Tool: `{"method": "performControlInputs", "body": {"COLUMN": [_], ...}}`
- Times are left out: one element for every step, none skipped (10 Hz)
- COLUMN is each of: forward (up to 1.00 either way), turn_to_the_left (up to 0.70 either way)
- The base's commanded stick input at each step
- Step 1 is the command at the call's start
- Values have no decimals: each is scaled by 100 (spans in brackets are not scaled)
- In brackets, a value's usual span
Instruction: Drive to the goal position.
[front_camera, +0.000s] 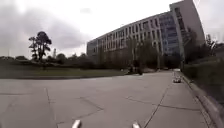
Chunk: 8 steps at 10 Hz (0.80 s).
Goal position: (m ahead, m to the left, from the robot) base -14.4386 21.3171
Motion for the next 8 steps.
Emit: {"method": "performControlInputs", "body": {"forward": [0,0,0,0,0,0,0,0], "turn_to_the_left": [70,70,70,70,70,70,70,70]}}
